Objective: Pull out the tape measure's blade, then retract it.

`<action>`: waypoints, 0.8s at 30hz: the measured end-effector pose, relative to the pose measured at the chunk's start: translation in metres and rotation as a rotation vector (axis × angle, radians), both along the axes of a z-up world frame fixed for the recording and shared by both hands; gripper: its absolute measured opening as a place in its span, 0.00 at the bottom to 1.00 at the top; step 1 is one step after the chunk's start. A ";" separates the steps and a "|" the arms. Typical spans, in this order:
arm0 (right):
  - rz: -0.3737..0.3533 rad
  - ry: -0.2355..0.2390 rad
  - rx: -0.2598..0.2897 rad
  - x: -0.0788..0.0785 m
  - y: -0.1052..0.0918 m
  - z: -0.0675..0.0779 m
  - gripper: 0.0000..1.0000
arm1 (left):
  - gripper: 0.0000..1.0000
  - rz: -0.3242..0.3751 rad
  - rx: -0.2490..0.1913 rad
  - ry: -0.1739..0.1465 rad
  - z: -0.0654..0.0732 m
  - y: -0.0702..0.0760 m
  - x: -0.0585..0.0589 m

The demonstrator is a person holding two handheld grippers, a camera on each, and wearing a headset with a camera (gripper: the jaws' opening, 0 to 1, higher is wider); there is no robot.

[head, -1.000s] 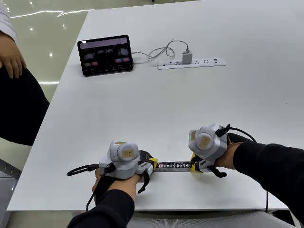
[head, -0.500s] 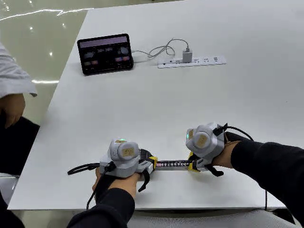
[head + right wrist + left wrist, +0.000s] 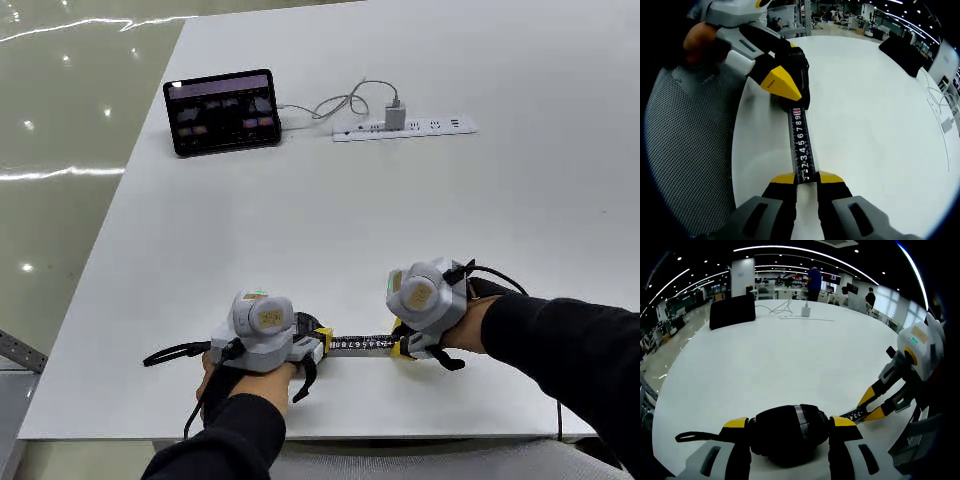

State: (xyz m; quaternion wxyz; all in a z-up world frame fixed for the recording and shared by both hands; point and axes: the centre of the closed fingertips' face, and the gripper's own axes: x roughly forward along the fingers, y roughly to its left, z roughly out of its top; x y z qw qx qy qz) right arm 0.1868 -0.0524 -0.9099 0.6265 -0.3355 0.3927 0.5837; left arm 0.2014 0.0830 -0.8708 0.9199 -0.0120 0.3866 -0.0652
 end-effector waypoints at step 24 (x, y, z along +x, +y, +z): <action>-0.011 -0.011 0.030 -0.002 0.015 0.003 0.11 | 0.58 0.009 -0.007 0.000 0.001 0.000 0.001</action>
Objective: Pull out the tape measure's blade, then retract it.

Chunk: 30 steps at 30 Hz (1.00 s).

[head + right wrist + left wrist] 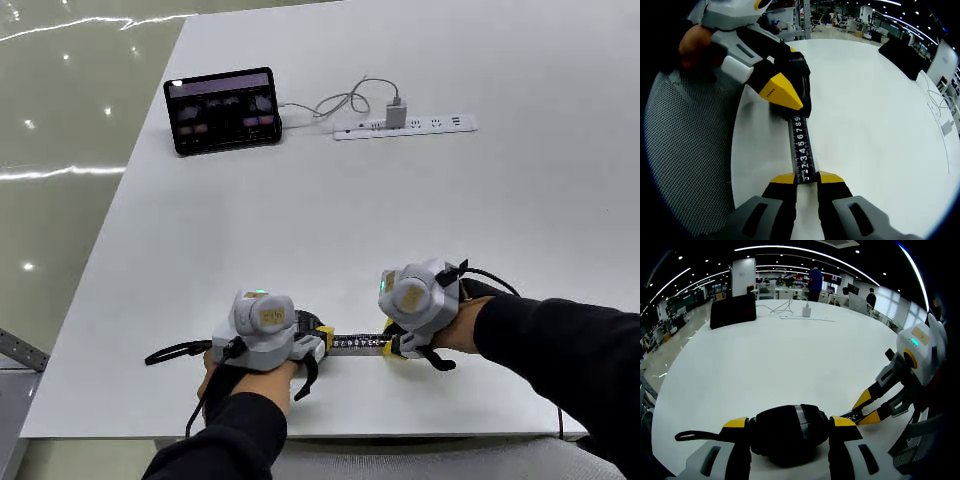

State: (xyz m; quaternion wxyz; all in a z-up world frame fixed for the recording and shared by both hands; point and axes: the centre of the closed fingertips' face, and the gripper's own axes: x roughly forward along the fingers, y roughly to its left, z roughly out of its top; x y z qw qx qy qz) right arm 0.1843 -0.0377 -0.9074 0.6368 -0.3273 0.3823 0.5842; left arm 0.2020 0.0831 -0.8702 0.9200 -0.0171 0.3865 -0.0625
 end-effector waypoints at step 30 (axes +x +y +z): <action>-0.011 0.005 0.043 -0.002 0.018 0.001 0.11 | 0.58 -0.003 -0.006 0.004 -0.001 0.001 0.000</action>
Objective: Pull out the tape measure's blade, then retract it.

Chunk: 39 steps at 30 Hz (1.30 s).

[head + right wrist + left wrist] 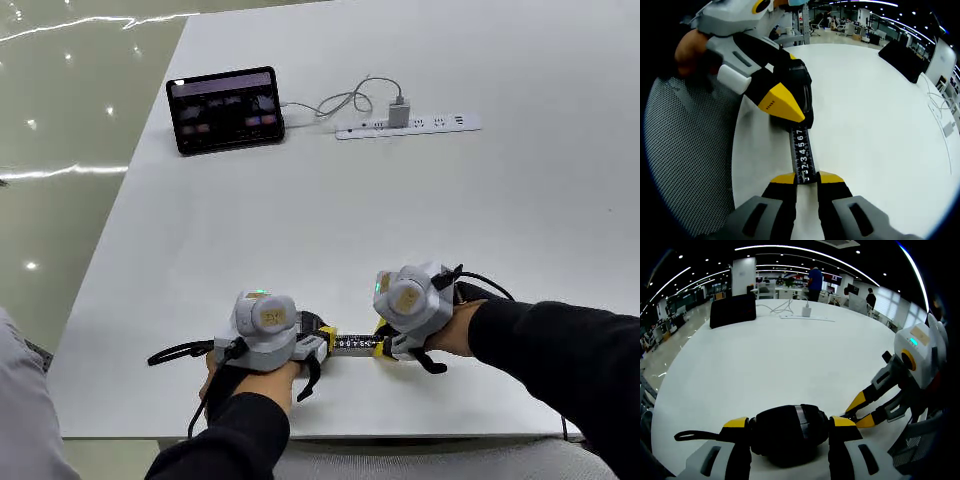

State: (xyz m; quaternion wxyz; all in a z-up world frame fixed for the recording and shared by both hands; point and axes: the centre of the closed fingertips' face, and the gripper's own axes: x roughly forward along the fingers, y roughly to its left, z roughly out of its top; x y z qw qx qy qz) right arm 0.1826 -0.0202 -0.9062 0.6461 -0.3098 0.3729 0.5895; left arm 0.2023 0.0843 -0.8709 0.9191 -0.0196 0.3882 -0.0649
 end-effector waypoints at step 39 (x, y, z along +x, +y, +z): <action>0.028 0.002 0.057 -0.003 0.022 -0.001 0.11 | 0.58 0.001 0.003 -0.001 -0.002 0.000 -0.001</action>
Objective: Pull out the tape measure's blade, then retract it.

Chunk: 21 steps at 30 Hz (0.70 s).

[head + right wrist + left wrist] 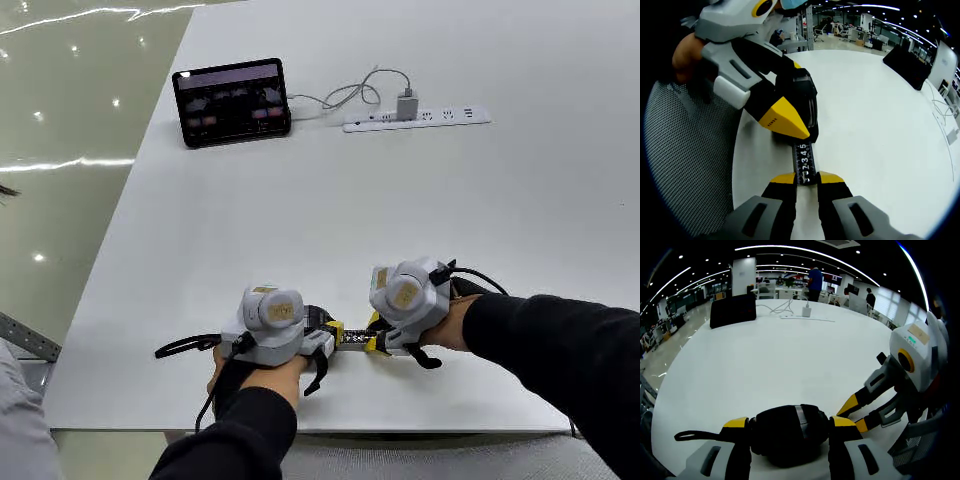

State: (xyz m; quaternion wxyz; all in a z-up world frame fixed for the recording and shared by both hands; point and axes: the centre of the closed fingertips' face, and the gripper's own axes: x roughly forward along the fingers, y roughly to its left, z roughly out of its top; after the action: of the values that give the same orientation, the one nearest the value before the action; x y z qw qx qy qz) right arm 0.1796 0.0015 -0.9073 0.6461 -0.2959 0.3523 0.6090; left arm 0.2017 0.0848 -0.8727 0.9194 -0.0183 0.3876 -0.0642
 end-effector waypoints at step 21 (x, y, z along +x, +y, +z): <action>0.028 -0.041 0.050 0.004 0.002 0.002 0.10 | 0.58 0.007 -0.014 0.002 0.001 0.001 -0.001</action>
State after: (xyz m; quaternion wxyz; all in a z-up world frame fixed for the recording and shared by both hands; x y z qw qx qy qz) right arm 0.1832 0.0031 -0.9058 0.6518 -0.2970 0.3196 0.6204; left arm 0.2004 0.0859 -0.8715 0.9191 -0.0261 0.3880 -0.0636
